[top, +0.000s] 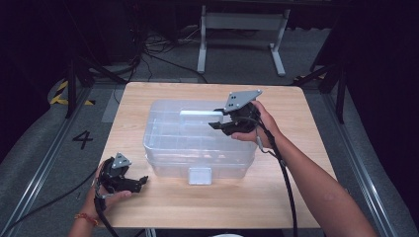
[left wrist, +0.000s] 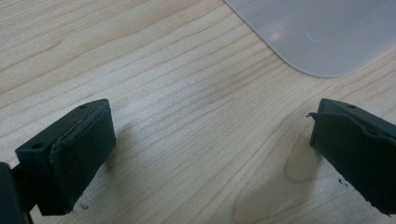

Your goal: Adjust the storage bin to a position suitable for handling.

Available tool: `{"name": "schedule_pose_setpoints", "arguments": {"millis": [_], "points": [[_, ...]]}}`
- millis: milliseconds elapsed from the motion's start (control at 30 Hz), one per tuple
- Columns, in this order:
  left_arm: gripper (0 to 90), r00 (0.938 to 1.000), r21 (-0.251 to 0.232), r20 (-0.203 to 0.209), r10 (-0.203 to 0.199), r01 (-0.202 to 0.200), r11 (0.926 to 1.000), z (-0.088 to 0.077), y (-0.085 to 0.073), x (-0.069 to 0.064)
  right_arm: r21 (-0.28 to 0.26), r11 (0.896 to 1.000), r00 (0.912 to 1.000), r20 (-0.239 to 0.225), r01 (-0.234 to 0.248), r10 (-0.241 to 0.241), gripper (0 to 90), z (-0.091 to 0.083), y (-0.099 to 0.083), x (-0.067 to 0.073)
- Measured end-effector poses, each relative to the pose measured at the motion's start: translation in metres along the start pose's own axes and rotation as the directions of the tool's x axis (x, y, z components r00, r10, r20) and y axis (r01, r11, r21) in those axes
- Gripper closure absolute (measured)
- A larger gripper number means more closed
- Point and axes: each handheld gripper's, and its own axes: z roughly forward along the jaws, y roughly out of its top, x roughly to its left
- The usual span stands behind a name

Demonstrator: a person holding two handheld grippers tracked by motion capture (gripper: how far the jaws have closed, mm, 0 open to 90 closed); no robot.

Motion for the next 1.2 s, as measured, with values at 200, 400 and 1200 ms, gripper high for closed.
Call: {"name": "schedule_pose_setpoints", "arguments": {"millis": [200, 400, 1200], "points": [[0.5, 1.0000, -0.001, 0.000, 0.001, -0.001, 1.0000, 0.000, 0.000, 0.000, -0.016, 1.000, 1.0000, 0.007, -0.003, 0.003, 72.7, -0.001, -0.001, -0.006], [0.6, 1.0000, -0.004, 0.001, 0.008, -0.008, 1.0000, 0.000, 0.000, 0.000, -0.015, 1.000, 1.0000, 0.008, 0.005, -0.005, 72.8, -0.001, 0.000, -0.007], [40.4, 0.9990, -0.027, 0.021, 0.039, -0.038, 0.9989, -0.009, 0.002, -0.002, -0.010, 1.000, 0.9995, 0.020, -0.026, 0.027, 71.8, -0.003, 0.011, -0.020]]}}
